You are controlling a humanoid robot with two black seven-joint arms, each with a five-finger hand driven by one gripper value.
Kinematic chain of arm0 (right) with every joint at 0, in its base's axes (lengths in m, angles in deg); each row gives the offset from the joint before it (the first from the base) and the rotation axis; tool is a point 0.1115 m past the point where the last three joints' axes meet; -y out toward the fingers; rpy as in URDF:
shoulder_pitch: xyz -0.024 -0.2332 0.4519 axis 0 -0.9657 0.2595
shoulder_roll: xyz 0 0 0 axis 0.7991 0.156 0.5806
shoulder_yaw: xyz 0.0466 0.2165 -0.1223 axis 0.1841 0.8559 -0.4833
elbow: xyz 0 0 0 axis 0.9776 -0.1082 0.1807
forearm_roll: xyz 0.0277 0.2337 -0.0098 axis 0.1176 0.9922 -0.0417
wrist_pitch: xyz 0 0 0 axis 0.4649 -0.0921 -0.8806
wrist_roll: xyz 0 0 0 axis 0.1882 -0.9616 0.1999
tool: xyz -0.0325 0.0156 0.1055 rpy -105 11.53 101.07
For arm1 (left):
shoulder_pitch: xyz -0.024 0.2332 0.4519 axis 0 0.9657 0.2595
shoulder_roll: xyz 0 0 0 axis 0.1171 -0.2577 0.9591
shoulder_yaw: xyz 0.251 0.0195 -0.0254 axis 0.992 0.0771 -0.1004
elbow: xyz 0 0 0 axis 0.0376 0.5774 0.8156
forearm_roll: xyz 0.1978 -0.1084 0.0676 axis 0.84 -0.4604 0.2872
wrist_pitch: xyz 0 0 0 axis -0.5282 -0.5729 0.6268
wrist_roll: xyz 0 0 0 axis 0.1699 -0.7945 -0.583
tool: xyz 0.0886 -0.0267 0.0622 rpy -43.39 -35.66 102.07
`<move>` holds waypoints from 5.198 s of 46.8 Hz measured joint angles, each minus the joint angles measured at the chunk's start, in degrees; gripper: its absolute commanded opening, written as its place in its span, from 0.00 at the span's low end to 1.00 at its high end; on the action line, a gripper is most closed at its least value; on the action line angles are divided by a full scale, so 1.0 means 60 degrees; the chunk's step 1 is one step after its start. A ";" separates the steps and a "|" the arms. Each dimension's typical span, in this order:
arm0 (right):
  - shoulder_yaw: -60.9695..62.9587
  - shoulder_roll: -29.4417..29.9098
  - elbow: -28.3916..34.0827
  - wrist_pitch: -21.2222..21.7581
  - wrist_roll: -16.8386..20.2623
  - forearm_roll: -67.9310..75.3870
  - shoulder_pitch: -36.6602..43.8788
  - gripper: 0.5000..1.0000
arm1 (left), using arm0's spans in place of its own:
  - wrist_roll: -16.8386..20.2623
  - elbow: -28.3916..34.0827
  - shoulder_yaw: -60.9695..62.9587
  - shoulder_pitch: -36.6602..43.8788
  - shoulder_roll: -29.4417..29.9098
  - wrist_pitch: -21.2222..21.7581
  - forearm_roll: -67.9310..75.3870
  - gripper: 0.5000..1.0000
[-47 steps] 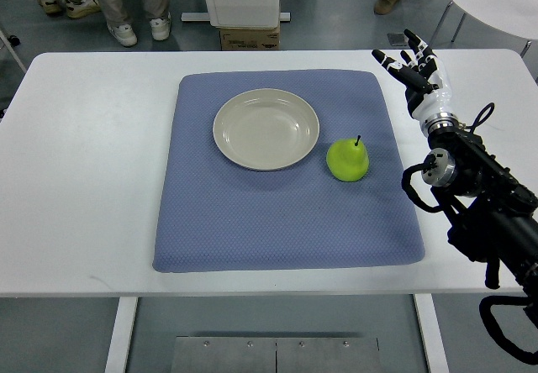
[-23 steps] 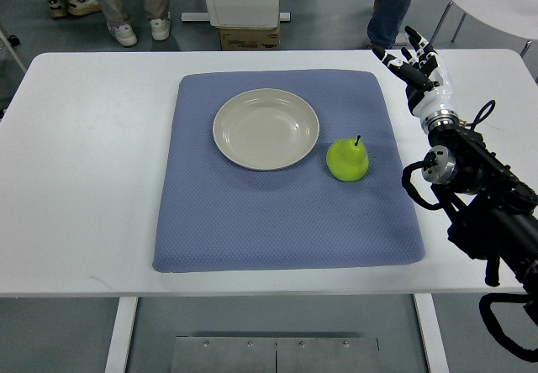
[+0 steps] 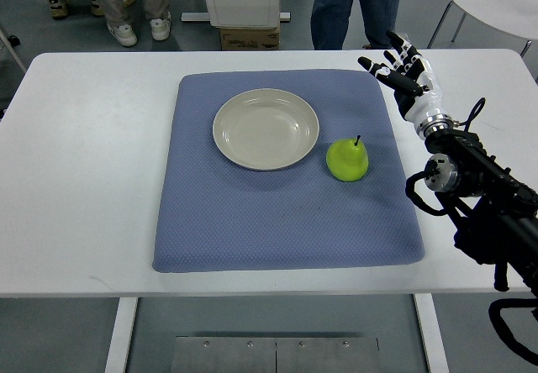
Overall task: Place pear on plate with right hand
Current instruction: 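Move the right hand over the green pear, fingers open, then lower the right hand and close fingers around the green pear, then lift the pear with the right hand and carry it over the plate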
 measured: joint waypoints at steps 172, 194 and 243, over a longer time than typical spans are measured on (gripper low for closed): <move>-0.6800 -0.1949 0.1307 0.0410 -0.2421 -0.0189 -0.0266 1.00 | 0.0000 -0.0005 0.0000 0.0001 0.0000 0.0003 -0.0002 1.00; -0.6946 -0.1478 0.0628 -0.0055 -0.2430 -0.0192 -0.0347 0.82 | 0.0000 -0.0003 0.0000 0.0001 0.0000 0.0002 -0.0002 1.00; -0.5488 -0.0645 0.0437 -0.0601 -0.2282 -0.0015 0.1056 0.00 | 0.0000 -0.0005 0.0000 0.0001 0.0000 0.0001 -0.0002 1.00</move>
